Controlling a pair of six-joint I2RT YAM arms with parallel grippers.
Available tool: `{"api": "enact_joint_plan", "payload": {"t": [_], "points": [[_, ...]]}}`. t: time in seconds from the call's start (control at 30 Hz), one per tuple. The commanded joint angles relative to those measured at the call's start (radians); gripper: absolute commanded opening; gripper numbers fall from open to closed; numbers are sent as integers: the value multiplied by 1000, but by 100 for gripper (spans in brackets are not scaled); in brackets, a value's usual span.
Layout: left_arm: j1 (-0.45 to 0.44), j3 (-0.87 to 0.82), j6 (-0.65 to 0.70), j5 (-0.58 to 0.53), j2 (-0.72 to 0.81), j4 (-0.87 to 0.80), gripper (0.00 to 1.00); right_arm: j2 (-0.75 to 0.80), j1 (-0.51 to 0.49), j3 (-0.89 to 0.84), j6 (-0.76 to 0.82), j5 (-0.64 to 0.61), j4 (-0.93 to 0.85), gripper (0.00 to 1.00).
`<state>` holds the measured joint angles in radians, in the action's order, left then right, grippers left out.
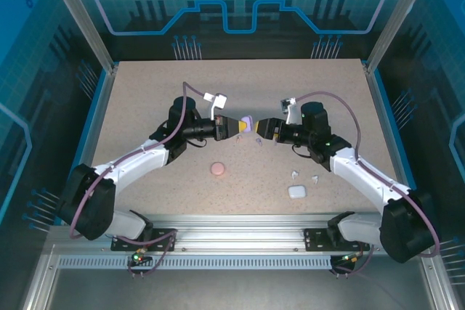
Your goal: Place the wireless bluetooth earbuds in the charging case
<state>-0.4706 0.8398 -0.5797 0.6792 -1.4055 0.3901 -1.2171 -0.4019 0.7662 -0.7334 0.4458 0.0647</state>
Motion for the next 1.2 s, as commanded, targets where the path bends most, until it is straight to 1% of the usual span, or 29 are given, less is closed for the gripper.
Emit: {"api": "enact_joint_plan", "payload": {"t": [0.0,0.1,0.17,0.43,0.67,0.97,1.1,1.17], "points": [[-3,-7,-12,34,23,39,0,19,11,-4,7,76,29,60],[-3,-5,-14,39,25,39,0,12,14,-2,17,104,40,53],[-3,-4,-16,42,25,39,0,5,14,1,20,117,45,50],[-4,-2,-23,52,26,44,0,-32,14,24,22,121,48,48],[-6,2,-26,60,21,42,0,-70,13,54,22,136,56,43],[-13,3,-25,60,10,43,0,-86,2,71,24,150,58,41],[-13,4,-27,60,10,48,0,-97,-3,72,22,152,67,35],[-15,6,-28,60,8,46,0,-105,-5,76,20,152,73,34]]}}
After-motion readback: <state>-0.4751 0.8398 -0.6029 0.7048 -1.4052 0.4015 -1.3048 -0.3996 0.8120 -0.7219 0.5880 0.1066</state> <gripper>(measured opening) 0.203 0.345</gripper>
